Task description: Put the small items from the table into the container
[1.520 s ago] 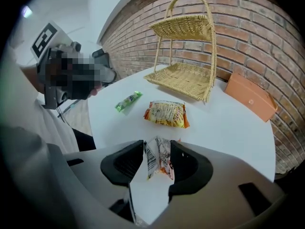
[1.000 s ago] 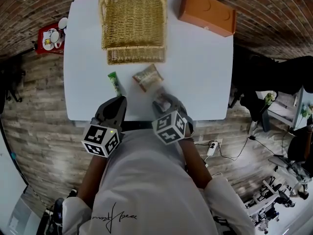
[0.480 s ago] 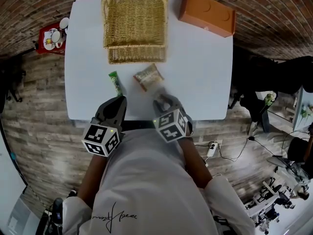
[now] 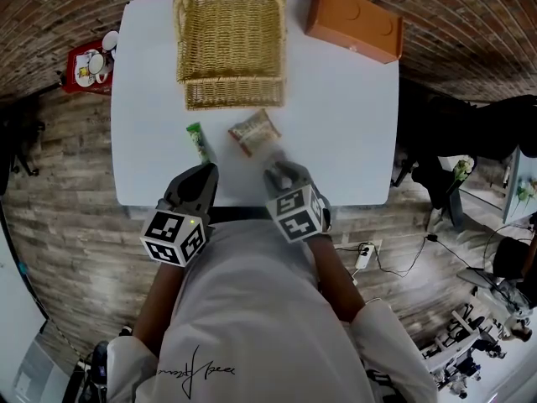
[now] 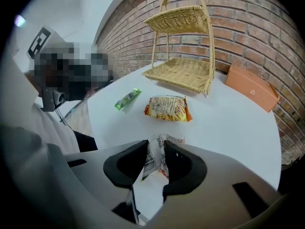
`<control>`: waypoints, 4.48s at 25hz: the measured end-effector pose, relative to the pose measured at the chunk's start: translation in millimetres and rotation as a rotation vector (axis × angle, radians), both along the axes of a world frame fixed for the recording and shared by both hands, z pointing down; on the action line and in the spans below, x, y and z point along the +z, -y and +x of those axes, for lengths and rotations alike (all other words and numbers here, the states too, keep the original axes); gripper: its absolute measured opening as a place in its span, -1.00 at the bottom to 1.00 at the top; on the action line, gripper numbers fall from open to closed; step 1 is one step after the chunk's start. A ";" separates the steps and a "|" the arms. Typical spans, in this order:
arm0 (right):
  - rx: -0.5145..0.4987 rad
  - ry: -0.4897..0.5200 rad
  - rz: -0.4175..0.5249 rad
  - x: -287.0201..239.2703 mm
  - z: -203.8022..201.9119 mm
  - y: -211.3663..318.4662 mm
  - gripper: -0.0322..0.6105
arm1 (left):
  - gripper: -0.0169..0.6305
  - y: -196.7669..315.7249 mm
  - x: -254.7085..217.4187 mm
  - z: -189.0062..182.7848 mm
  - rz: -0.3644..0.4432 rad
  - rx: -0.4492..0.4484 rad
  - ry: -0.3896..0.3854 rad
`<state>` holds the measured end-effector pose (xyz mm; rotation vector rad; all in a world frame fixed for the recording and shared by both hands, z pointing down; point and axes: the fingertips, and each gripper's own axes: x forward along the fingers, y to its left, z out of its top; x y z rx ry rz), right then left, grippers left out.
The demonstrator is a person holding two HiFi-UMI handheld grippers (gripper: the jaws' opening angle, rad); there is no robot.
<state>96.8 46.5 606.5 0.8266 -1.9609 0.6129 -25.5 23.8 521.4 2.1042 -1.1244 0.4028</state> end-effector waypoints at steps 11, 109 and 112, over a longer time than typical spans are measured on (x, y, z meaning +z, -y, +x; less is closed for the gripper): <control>0.053 0.051 -0.009 -2.8 4.0 3.7 -0.56 | -0.92 5.2 -2.5 3.8 0.006 0.026 0.012; 0.034 0.299 0.241 -168.5 -3.8 50.3 -0.59 | -0.92 5.4 -16.1 17.0 0.051 0.002 -0.062; 0.024 0.302 0.253 -176.5 -6.2 51.7 -0.59 | -0.92 7.4 -16.2 16.9 0.050 0.003 -0.066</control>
